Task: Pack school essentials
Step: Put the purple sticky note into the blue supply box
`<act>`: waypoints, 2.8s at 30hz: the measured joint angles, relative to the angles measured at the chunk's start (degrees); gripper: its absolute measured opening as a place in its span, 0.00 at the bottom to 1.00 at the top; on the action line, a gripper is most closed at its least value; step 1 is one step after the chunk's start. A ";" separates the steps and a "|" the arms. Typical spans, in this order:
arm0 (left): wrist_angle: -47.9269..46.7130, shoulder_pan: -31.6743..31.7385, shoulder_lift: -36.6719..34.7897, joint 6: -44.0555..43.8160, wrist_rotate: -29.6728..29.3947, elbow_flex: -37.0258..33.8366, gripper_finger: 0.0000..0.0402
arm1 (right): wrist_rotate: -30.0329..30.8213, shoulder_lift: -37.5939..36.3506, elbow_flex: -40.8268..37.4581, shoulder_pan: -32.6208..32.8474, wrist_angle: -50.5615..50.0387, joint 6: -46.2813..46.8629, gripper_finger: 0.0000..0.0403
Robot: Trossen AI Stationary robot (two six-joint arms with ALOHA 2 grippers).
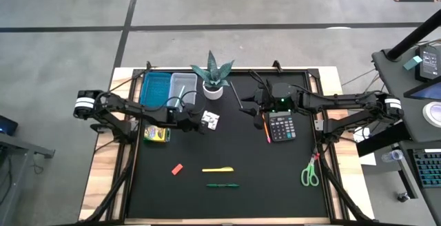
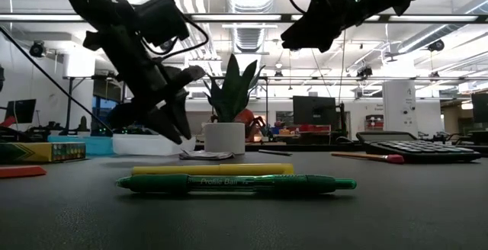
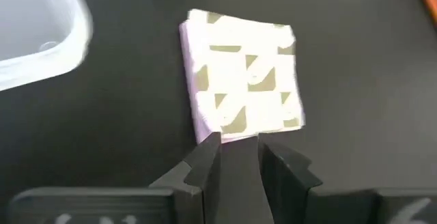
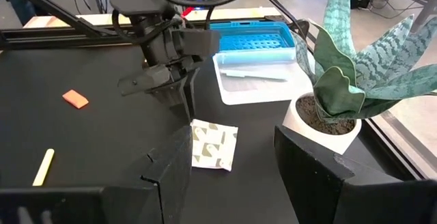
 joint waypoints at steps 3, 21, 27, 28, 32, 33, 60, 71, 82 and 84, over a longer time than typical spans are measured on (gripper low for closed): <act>0.21 0.00 -0.02 0.71 0.06 0.00 0.26 | 0.00 0.00 -0.02 0.00 0.00 -0.10 0.48; 2.16 0.26 2.83 -0.02 -7.09 -0.68 0.53 | 0.00 0.00 -0.09 -0.01 0.04 -0.24 0.47; 7.07 0.26 7.59 0.02 -6.42 0.12 0.53 | 0.00 0.00 -0.09 -0.02 0.02 -0.22 0.47; 7.29 0.26 8.10 0.02 -6.33 0.33 0.52 | 0.00 0.00 -0.09 -0.02 0.04 -0.22 0.47; 7.42 0.24 9.30 0.07 -6.36 1.13 0.47 | -0.01 0.00 -0.09 0.00 0.02 -0.54 0.48; 7.42 0.24 9.38 0.07 -6.36 1.23 0.45 | -0.01 0.00 -0.09 0.00 0.02 -0.58 0.47; 6.90 -2.06 0.20 12.19 -9.10 3.26 0.00 | -0.01 0.00 -0.09 -0.01 -0.08 -1.03 0.48; 7.30 -3.39 -5.40 24.86 -3.84 2.99 0.00 | 0.00 0.00 -0.09 -0.01 -0.20 -1.19 0.47; 8.78 -6.65 8.25 38.96 -5.45 10.14 0.00 | 0.00 0.00 -0.09 0.00 -0.17 -1.49 0.47; 8.84 -6.49 9.86 39.90 -6.14 11.60 0.01 | 0.00 0.00 -0.09 -0.02 -0.17 -1.49 0.48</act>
